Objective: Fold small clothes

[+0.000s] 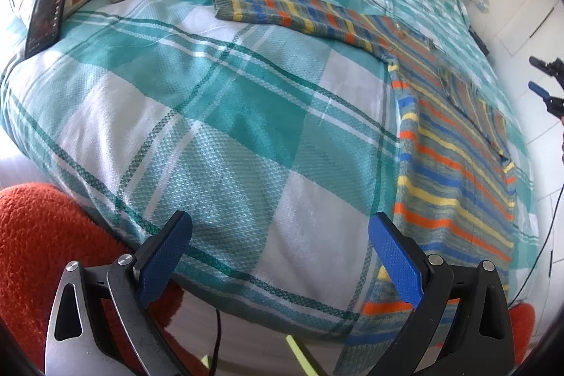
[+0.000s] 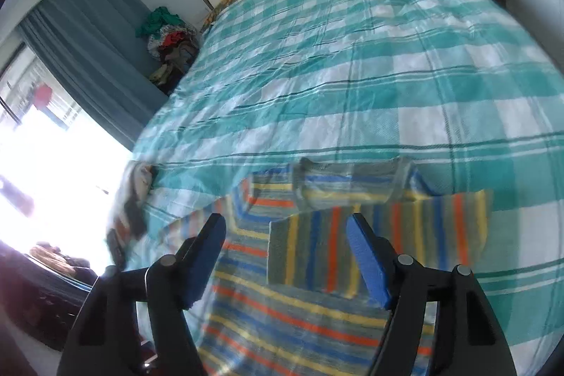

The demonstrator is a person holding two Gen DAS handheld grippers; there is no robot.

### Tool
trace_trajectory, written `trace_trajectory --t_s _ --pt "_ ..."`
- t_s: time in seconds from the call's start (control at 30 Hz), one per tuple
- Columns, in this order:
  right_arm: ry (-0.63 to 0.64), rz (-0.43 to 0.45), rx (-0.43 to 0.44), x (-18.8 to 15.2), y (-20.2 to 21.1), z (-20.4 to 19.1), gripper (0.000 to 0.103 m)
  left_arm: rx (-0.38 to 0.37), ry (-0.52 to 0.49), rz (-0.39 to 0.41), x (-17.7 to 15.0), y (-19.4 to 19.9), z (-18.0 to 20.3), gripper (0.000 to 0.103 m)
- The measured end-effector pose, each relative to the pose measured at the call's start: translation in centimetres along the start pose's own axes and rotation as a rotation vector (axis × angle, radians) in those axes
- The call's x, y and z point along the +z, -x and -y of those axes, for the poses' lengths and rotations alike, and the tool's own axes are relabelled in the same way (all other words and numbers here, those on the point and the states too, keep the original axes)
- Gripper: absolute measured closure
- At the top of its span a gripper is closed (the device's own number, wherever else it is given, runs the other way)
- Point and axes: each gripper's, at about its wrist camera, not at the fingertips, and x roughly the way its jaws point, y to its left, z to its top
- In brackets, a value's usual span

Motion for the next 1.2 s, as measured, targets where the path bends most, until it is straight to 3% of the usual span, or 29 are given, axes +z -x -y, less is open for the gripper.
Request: trace_trajectory --t_s 0.07,0.17,0.3,0.37,0.43,0.5,0.57,0.6,0.67,0.77,0.87,0.97,1.07,1.17,1.2 --pt "0.056 0.001 -0.112 -1.2 0.4 1.7 0.033 -0.007 0.014 0.001 0.2 0.0 -0.2 0.003" --pt "0.161 -0.056 -0.209 -4.6 0.9 4.0 0.033 -0.014 0.032 0.003 0.3 0.1 -0.5 0.003" --pt "0.390 -0.217 -0.222 -11.2 -1.0 3.9 0.032 0.003 0.033 -0.005 0.3 -0.4 -0.3 0.003" --pt "0.482 -0.273 -0.325 -13.5 -3.4 4.1 0.034 0.022 0.016 -0.015 0.3 -0.8 0.2 0.003" --pt "0.451 -0.230 -0.426 -13.8 -4.3 5.9 0.042 0.039 -0.006 -0.014 0.1 -0.8 0.6 0.003" --pt "0.284 -0.147 -0.521 -13.5 -3.6 10.0 0.046 0.053 -0.032 -0.007 -0.1 -0.6 1.1 0.003" --pt "0.048 -0.133 -0.444 -14.4 -2.5 15.1 0.042 0.065 -0.052 0.004 -0.4 -0.4 1.3 0.003" --pt "0.028 -0.115 -0.412 -15.0 -2.0 15.7 0.041 0.070 -0.061 0.005 -0.4 -0.4 1.4 0.003" --pt "0.103 -0.115 -0.416 -15.5 -1.4 14.9 0.040 0.078 -0.074 -0.008 -0.4 -0.8 1.5 0.003" --pt "0.198 -0.198 -0.384 -15.3 -0.7 14.4 0.037 0.085 -0.084 -0.024 -0.3 -1.3 1.6 0.003" --pt "0.200 -0.215 -0.361 -13.9 2.2 15.3 0.037 0.068 -0.073 -0.017 -0.3 -1.0 1.3 0.003" --pt "0.122 -0.175 -0.295 -10.2 2.8 15.5 0.037 0.063 -0.050 -0.010 -0.1 -1.0 1.0 0.003" --pt "0.006 -0.142 -0.228 -5.6 0.0 15.6 0.037 0.062 -0.027 -0.013 0.2 -1.2 0.9 0.003" --pt "-0.150 -0.212 -0.232 -3.3 -6.1 17.2 0.037 0.075 -0.025 -0.012 0.2 -1.3 1.0 0.003" --pt "-0.227 -0.242 -0.214 -3.3 -8.2 18.1 0.047 0.080 -0.029 -0.012 0.2 -1.4 1.1 0.003"
